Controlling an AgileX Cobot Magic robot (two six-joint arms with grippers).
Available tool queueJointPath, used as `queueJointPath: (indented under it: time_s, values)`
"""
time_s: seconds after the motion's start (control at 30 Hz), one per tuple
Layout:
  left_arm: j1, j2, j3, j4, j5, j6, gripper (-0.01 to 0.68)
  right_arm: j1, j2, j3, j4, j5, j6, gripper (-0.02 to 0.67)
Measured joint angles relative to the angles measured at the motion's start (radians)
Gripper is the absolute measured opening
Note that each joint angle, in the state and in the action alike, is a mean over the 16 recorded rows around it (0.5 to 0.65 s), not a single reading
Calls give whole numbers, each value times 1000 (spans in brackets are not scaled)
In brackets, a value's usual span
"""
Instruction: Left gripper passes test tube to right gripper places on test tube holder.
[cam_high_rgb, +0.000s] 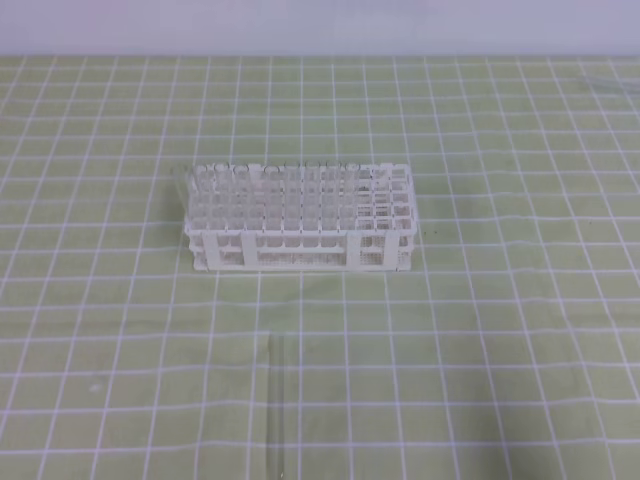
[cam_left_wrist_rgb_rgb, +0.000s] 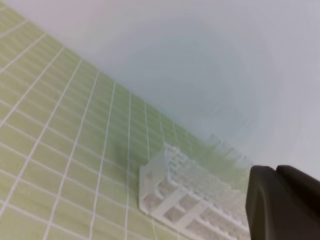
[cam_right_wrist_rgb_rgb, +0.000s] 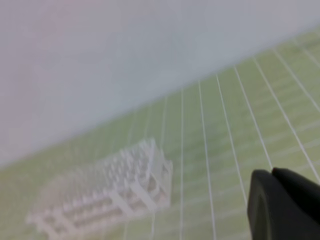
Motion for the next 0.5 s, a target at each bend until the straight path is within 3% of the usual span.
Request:
queueJointPath:
  time_s: [0.3, 0.5]
  values:
    - [0, 274, -261, -24, 237, 110, -3, 0, 310, -257, -67, 277, -61, -18]
    - [-1, 502, -433, -153, 452, 311, -2, 1, 505, -378, -76, 410, -114, -18]
